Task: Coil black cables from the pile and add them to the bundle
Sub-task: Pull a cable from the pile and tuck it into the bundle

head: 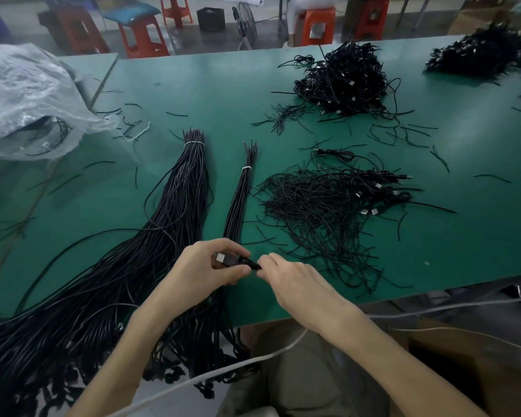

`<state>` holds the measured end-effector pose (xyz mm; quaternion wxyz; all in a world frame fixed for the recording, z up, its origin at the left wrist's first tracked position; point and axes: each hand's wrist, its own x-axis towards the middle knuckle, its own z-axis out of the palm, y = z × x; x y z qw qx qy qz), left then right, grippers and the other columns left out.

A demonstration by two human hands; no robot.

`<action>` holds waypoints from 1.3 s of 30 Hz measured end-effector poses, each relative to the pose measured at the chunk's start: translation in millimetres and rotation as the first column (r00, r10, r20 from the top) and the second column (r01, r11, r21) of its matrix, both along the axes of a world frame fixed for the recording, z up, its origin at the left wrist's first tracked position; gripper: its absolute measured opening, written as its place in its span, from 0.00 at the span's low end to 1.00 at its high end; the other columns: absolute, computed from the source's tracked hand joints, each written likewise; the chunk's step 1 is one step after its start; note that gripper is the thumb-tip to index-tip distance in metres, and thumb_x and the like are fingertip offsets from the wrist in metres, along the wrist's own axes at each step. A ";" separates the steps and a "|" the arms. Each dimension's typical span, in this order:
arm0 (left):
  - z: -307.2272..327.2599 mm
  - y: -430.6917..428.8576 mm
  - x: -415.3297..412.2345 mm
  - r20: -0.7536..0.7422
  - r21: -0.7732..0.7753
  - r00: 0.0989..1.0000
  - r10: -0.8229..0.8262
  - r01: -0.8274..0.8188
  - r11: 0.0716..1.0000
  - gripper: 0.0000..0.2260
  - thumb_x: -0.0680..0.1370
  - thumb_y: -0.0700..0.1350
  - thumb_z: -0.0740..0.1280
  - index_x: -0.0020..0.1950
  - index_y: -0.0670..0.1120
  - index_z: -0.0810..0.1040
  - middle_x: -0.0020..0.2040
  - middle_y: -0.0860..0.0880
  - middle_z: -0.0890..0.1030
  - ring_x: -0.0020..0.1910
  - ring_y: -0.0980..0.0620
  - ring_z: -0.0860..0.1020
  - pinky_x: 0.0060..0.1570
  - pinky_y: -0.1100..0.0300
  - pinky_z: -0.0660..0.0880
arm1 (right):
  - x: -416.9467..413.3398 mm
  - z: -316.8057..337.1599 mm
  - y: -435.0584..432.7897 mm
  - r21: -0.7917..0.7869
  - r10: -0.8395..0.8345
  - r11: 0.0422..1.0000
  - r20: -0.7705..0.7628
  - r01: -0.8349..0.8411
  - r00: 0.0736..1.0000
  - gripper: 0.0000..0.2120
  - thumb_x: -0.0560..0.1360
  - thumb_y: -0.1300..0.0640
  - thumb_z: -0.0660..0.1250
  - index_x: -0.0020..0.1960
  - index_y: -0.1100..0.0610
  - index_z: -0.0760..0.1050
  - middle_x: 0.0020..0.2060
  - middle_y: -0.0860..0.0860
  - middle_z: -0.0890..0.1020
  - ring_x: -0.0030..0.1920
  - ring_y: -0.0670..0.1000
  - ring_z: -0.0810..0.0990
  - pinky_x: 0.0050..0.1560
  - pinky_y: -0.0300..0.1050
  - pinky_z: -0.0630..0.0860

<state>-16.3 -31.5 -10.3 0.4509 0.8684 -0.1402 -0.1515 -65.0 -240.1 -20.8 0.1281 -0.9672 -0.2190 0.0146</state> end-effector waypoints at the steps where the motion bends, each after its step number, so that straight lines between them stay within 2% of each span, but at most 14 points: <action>1: 0.9 2.3 2.3 0.082 0.093 0.997 0.000 -0.008 0.996 0.10 0.73 0.56 0.76 0.53 0.59 0.84 0.46 0.57 0.84 0.44 0.63 0.82 0.47 0.64 0.79 | 2.4 1.2 -1.5 -0.002 -0.003 1.000 -0.001 0.003 1.000 0.08 0.88 0.52 0.52 0.51 0.53 0.64 0.40 0.46 0.68 0.29 0.48 0.67 0.32 0.44 0.63; 4: 7.9 2.9 6.2 0.195 0.225 0.978 -0.074 0.029 0.974 0.10 0.76 0.58 0.73 0.56 0.59 0.83 0.50 0.62 0.77 0.46 0.66 0.76 0.47 0.68 0.73 | 10.3 1.7 -6.2 -0.041 0.007 0.999 0.001 -0.007 1.000 0.08 0.87 0.53 0.53 0.51 0.54 0.64 0.41 0.48 0.69 0.30 0.51 0.69 0.33 0.45 0.64; 7: 13.4 -7.3 4.9 0.208 0.369 0.953 -0.222 0.134 0.920 0.19 0.80 0.59 0.66 0.71 0.57 0.75 0.55 0.61 0.76 0.53 0.62 0.76 0.57 0.60 0.76 | 16.5 2.5 -6.2 -0.067 0.025 0.997 -0.021 -0.026 0.999 0.03 0.86 0.60 0.57 0.53 0.55 0.66 0.42 0.49 0.69 0.32 0.52 0.69 0.34 0.47 0.64; 8: 14.6 -12.3 4.0 0.219 0.435 0.936 -0.276 0.160 0.886 0.18 0.82 0.59 0.63 0.71 0.56 0.75 0.55 0.60 0.76 0.53 0.60 0.76 0.57 0.58 0.76 | 18.6 2.8 -5.2 -0.066 0.029 0.997 -0.020 -0.030 0.999 0.05 0.85 0.64 0.58 0.54 0.55 0.66 0.42 0.49 0.68 0.32 0.52 0.68 0.34 0.47 0.64; 10: 12.7 -22.4 2.6 0.207 0.550 0.909 -0.362 0.198 0.811 0.14 0.86 0.56 0.56 0.64 0.51 0.76 0.51 0.56 0.74 0.47 0.56 0.76 0.51 0.54 0.77 | 23.4 4.5 -3.9 -0.069 0.037 0.997 -0.007 -0.037 0.999 0.09 0.81 0.68 0.59 0.54 0.55 0.66 0.41 0.48 0.65 0.33 0.52 0.67 0.34 0.47 0.63; 12: 7.5 -29.2 2.1 0.173 0.587 0.913 -0.370 0.206 0.783 0.14 0.87 0.53 0.52 0.59 0.47 0.72 0.48 0.53 0.70 0.41 0.54 0.73 0.44 0.53 0.76 | 27.4 5.9 -4.6 -0.073 0.043 0.996 0.021 -0.041 0.999 0.12 0.79 0.70 0.60 0.54 0.55 0.66 0.41 0.47 0.64 0.33 0.52 0.66 0.34 0.46 0.61; 15: -0.9 -31.7 3.9 0.189 0.591 0.915 -0.356 0.183 0.785 0.10 0.88 0.51 0.52 0.56 0.47 0.68 0.48 0.52 0.71 0.39 0.51 0.74 0.40 0.52 0.74 | 32.5 3.1 -7.9 -0.080 0.020 0.997 0.059 -0.015 0.998 0.11 0.79 0.70 0.61 0.52 0.55 0.66 0.41 0.47 0.64 0.34 0.50 0.64 0.34 0.46 0.61; 18: -14.3 -34.5 7.6 0.213 0.572 0.933 -0.290 0.122 0.811 0.08 0.88 0.47 0.53 0.50 0.48 0.65 0.45 0.51 0.73 0.38 0.47 0.75 0.41 0.47 0.73 | 40.6 -1.8 -9.0 -0.017 0.016 1.000 0.092 -0.015 0.996 0.03 0.84 0.61 0.62 0.56 0.55 0.70 0.47 0.48 0.73 0.46 0.51 0.74 0.42 0.45 0.68; 21: -27.9 -33.1 12.9 0.153 0.370 0.982 -0.107 0.044 0.928 0.14 0.88 0.50 0.53 0.45 0.46 0.65 0.39 0.50 0.75 0.37 0.45 0.75 0.41 0.44 0.71 | 54.9 -3.5 -14.1 -0.103 -0.033 0.993 0.160 0.050 0.987 0.20 0.83 0.44 0.61 0.69 0.55 0.70 0.59 0.50 0.77 0.60 0.52 0.75 0.61 0.49 0.71; 24: -35.5 -33.1 20.4 0.146 0.203 0.983 0.112 -0.141 0.969 0.20 0.87 0.55 0.50 0.43 0.44 0.67 0.36 0.47 0.76 0.34 0.46 0.75 0.39 0.44 0.72 | 70.4 1.3 -31.9 -0.065 -0.222 0.967 0.271 0.248 0.937 0.31 0.79 0.37 0.60 0.73 0.56 0.67 0.62 0.52 0.76 0.62 0.54 0.73 0.65 0.52 0.68; 27: -41.3 -46.1 20.8 0.237 0.205 0.949 0.210 -0.260 0.944 0.20 0.87 0.54 0.49 0.39 0.47 0.63 0.31 0.49 0.71 0.27 0.50 0.69 0.30 0.51 0.66 | 88.6 -3.1 -55.3 0.087 -0.490 0.871 0.217 0.483 0.844 0.30 0.78 0.41 0.66 0.72 0.59 0.67 0.63 0.55 0.74 0.63 0.55 0.72 0.66 0.52 0.66; 29: -46.1 -56.2 18.1 0.323 0.226 0.914 0.246 -0.328 0.917 0.19 0.87 0.53 0.48 0.38 0.49 0.60 0.31 0.51 0.70 0.26 0.50 0.67 0.28 0.54 0.62 | 95.9 -11.0 -66.6 0.081 -0.589 0.808 0.151 0.584 0.794 0.23 0.79 0.46 0.69 0.67 0.59 0.71 0.61 0.56 0.75 0.62 0.57 0.71 0.64 0.53 0.65; 32: -52.5 -59.9 16.2 0.365 0.224 0.888 0.280 -0.375 0.900 0.19 0.87 0.54 0.46 0.38 0.49 0.59 0.30 0.51 0.68 0.26 0.51 0.66 0.27 0.56 0.59 | 98.3 -27.3 -77.1 0.011 -0.614 0.788 0.090 0.616 0.784 0.15 0.81 0.47 0.68 0.61 0.56 0.76 0.57 0.55 0.78 0.60 0.57 0.73 0.63 0.53 0.65; 39: -57.3 -57.9 16.9 0.378 0.244 0.889 0.259 -0.365 0.898 0.18 0.87 0.54 0.46 0.38 0.51 0.58 0.30 0.53 0.68 0.25 0.52 0.67 0.26 0.57 0.58 | 99.6 -28.3 -81.7 0.150 -0.643 0.763 0.085 0.629 0.761 0.04 0.80 0.53 0.70 0.52 0.53 0.80 0.51 0.52 0.82 0.58 0.56 0.75 0.60 0.54 0.65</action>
